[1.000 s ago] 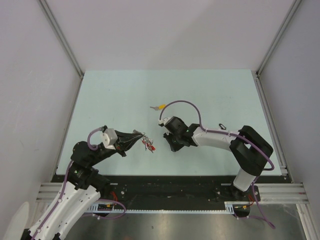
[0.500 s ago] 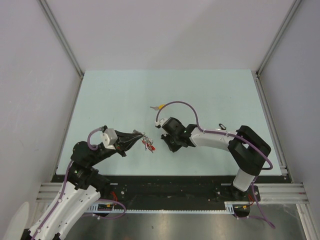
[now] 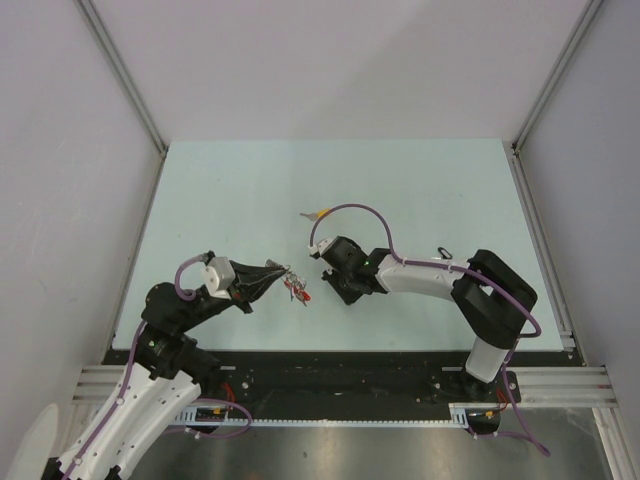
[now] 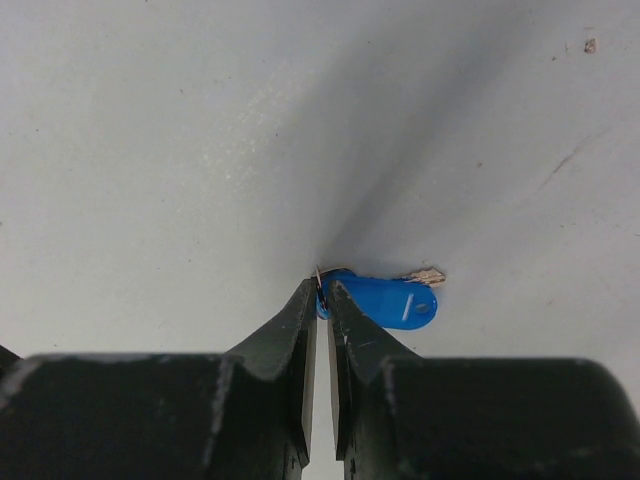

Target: Put the keys on the keyring

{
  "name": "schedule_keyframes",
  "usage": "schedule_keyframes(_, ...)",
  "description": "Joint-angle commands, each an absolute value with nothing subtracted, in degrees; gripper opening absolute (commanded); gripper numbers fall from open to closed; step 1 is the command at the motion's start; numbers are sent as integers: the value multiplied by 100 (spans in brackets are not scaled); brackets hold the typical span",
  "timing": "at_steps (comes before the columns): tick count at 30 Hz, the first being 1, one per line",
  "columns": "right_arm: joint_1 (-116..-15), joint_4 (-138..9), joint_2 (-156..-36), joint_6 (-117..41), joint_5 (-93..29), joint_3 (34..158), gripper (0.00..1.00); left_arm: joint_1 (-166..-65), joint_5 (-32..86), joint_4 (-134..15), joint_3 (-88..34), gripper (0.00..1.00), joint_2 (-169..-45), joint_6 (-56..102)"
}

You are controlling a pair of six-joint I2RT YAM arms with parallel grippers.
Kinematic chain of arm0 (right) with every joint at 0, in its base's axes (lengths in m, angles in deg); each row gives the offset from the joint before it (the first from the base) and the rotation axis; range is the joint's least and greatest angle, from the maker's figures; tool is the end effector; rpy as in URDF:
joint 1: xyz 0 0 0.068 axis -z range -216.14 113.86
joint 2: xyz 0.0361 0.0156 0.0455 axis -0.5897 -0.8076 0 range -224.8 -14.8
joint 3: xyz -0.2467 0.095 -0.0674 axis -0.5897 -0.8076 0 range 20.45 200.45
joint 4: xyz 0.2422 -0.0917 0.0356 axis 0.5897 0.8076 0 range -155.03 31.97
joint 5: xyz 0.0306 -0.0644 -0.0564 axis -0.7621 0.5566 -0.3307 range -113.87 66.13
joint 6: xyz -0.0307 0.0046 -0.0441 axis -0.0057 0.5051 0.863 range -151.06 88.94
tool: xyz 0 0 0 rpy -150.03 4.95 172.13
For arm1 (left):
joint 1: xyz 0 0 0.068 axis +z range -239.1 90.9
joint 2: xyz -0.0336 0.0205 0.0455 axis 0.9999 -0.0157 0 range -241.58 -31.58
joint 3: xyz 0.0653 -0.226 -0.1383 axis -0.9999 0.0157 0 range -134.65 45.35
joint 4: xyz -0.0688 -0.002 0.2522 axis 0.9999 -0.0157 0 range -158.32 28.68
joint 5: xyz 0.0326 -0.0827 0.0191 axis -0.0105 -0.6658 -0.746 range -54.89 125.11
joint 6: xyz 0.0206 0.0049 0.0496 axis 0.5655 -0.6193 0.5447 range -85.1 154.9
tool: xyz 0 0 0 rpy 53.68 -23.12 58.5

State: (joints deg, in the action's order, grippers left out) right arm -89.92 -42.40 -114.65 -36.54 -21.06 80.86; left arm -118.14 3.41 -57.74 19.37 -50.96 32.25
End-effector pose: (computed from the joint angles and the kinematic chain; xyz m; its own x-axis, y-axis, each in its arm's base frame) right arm 0.2045 0.2762 0.1676 -0.5953 -0.6515 -0.4703 -0.7388 0.6739 0.0017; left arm 0.0870 -0.0698 0.3073 0.1142 -0.1086 -0.9875 0.8714 0.4883 0.0471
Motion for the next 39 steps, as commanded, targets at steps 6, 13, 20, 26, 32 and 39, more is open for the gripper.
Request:
schedule_keyframes(6, -9010, -4148, -11403, -3572, -2044, 8277, 13, -11749, 268, -5578, 1890, 0, -5065, 3121)
schedule_keyframes(13, -8993, -4104, -11298, -3590, -2070, 8268, 13, -11749, 268, -5569, 1898, 0, -5092, 3130)
schedule_keyframes(20, -8967, -4077, -11280, -3572, -2052, 8268, 15, -11749, 250, -5560, 1898, 0, -5109, 3121)
schedule_keyframes(26, -8975, -4077, -11236, -3572, -2044, 8268, 16, -11749, 233, -5561, 1890, 0, -5109, 3121)
schedule_keyframes(32, -8975, -4086, -11148, -3581, -1991, 8268, 16, -11749, 233, -5569, 1890, 0, -5109, 3121)
schedule_keyframes(39, -8966, -4033, -11183, -3563, -1938, 8277, 16, -11749, 241, -5578, 1890, 0, -5101, 3121)
